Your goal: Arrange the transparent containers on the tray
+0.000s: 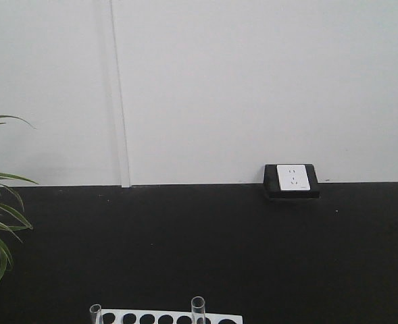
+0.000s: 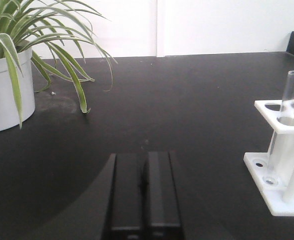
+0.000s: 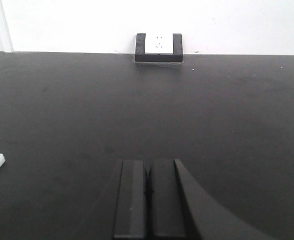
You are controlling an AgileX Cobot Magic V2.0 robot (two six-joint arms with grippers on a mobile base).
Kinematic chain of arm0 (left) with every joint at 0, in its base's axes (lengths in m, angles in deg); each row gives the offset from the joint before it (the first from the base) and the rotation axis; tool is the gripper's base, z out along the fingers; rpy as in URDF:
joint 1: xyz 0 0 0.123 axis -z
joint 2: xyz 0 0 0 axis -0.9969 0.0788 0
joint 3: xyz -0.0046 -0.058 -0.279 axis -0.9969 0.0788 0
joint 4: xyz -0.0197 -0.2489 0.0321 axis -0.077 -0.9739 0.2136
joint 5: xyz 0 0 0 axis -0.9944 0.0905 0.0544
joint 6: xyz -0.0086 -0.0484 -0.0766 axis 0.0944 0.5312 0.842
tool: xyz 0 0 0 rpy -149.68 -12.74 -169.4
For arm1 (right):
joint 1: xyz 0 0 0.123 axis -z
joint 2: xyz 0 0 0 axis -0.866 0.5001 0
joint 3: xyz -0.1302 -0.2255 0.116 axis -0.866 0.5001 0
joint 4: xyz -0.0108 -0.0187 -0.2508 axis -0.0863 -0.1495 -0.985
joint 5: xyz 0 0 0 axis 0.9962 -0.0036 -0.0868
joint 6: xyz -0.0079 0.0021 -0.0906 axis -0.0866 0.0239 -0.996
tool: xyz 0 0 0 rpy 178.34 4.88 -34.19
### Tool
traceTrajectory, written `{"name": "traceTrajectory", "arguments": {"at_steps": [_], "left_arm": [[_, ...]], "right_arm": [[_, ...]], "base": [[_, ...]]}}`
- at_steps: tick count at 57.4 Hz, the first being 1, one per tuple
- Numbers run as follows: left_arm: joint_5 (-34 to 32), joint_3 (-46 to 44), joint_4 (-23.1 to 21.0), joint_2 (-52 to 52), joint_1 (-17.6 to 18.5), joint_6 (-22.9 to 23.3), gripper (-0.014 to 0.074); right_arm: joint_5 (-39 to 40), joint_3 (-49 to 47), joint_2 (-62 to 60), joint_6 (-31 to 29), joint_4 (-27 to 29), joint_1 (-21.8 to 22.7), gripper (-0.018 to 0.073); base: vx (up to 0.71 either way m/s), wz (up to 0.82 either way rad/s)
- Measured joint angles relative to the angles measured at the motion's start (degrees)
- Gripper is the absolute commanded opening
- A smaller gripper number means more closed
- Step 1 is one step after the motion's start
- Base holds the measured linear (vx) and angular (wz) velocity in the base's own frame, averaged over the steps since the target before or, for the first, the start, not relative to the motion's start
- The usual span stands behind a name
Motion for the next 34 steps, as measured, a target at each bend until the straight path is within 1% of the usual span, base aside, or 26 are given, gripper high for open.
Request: {"name": "traceTrajectory", "arguments": {"at_steps": [34], "left_arm": [[0.00, 0.00, 0.00, 0.00, 0.00, 0.00, 0.0002]], "right_arm": [[0.00, 0.00, 0.00, 0.00, 0.00, 0.00, -0.0011]], "base": [[0.00, 0.00]]}}
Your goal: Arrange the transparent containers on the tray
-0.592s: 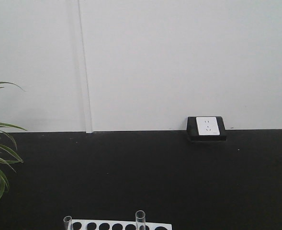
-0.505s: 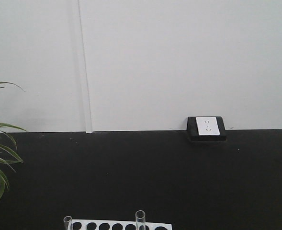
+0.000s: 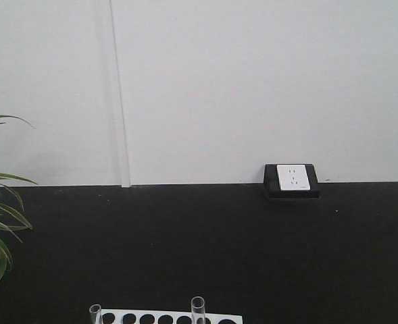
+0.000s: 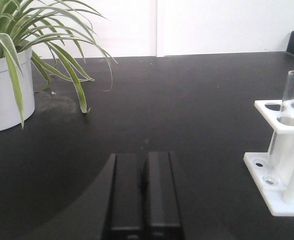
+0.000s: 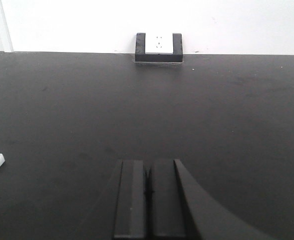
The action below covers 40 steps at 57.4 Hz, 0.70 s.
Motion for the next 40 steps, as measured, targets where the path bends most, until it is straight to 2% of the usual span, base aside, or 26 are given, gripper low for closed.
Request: {"name": "traceTrajectory", "arguments": {"at_steps": [40], "left_arm": [[-1.19, 0.00, 0.00, 0.00, 0.00, 0.00, 0.0002]], "right_arm": [[0.00, 0.00, 0.00, -0.16, -0.88, 0.00, -0.0011]], "base": [[0.00, 0.00]]}}
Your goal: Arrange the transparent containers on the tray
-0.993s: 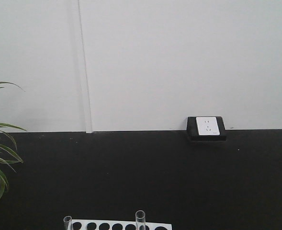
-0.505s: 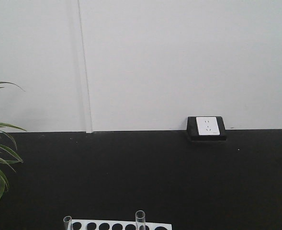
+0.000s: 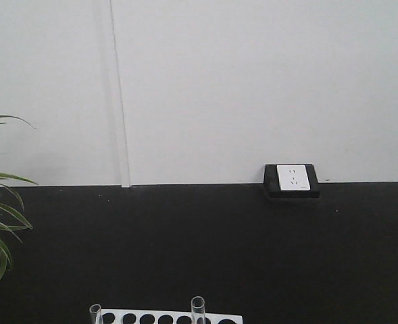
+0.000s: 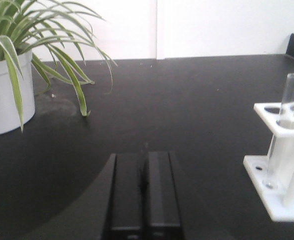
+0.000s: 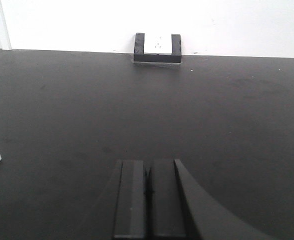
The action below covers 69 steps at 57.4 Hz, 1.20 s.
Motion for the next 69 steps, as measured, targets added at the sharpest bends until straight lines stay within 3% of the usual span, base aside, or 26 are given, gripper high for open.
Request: {"name": "traceTrajectory", "arguments": {"at_steps": [13, 34, 42, 50, 59, 69], "left_arm": [[-7.24, 0.00, 0.00, 0.00, 0.00, 0.00, 0.0002], [-15.28, -0.26, 0.23, 0.00, 0.00, 0.12, 0.0002], [-13.63, -7.65, 3.07, 0.00, 0.00, -1.59, 0.0002], [-7.52, -19.84, 4.90, 4.03, 0.00, -2.21, 0.0002], [-2.23, -30.01, 5.22, 12.23, 0.00, -2.33, 0.0002], [-3.87, -33.06, 5.22, 20.27, 0.00, -2.39, 0.0004]], "right_arm": [[1.61, 0.00, 0.00, 0.00, -0.05, 0.00, -0.0011], [18.44, -0.15, 0.00, 0.21, -0.06, 0.00, -0.0011], [11.85, -6.55, 1.49, 0.54, -0.22, 0.00, -0.0011], [3.74, -17.30, 7.71, 0.59, -0.51, 0.00, -0.0011], [1.76, -25.97, 15.90, 0.59, -0.56, 0.00, -0.0010], [1.55, -29.12, 23.56, 1.17, -0.49, 0.00, -0.0006]], "base": [[0.00, 0.00], [0.00, 0.00], [0.00, 0.00], [0.00, 0.00], [0.00, 0.00], [0.00, 0.00]]}}
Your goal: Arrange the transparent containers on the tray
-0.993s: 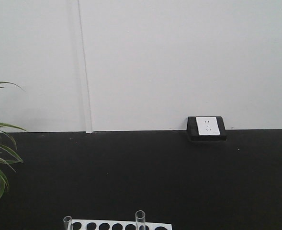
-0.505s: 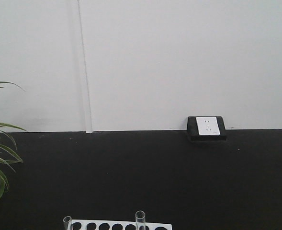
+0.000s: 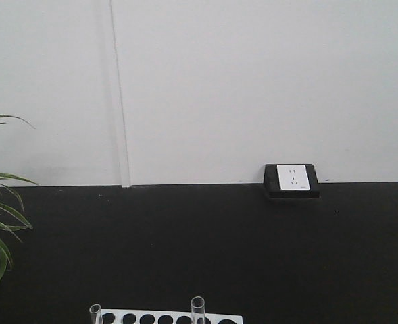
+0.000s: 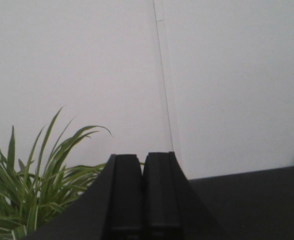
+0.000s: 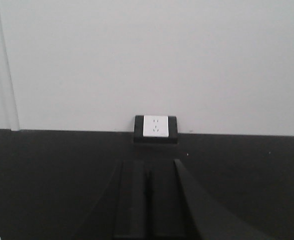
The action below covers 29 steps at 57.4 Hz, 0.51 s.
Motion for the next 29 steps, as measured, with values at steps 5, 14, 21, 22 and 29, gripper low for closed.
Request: {"name": "traceTrajectory", "arguments": {"at_steps": [5, 14, 21, 22, 29], "left_arm": [[0.12, -0.01, 0.00, 3.82, 0.00, 0.00, 0.0015], [0.27, -0.01, 0.00, 8.41, 0.00, 0.00, 0.0076], [0.88, -0.01, -0.05, 11.72, 0.00, 0.00, 0.0171], [0.96, -0.01, -0.05, 12.14, 0.00, 0.00, 0.0193], [1.06, -0.01, -0.05, 16.20, 0.00, 0.00, 0.0334]], "right_arm": [[-0.69, -0.06, 3.37, 0.71, 0.13, 0.00, 0.0005], [-1.08, -0.06, 7.16, 1.55, 0.24, 0.00, 0.0062], [-1.10, -0.06, 8.66, 1.73, 0.24, 0.00, 0.0134], [-1.10, -0.06, 8.79, 1.73, 0.24, 0.00, 0.0150], [-1.27, -0.06, 9.48, 1.78, 0.24, 0.00, 0.0252]], "base": [[0.00, 0.00], [0.00, 0.00], [0.00, 0.00], [0.00, 0.00], [0.00, 0.00]]}}
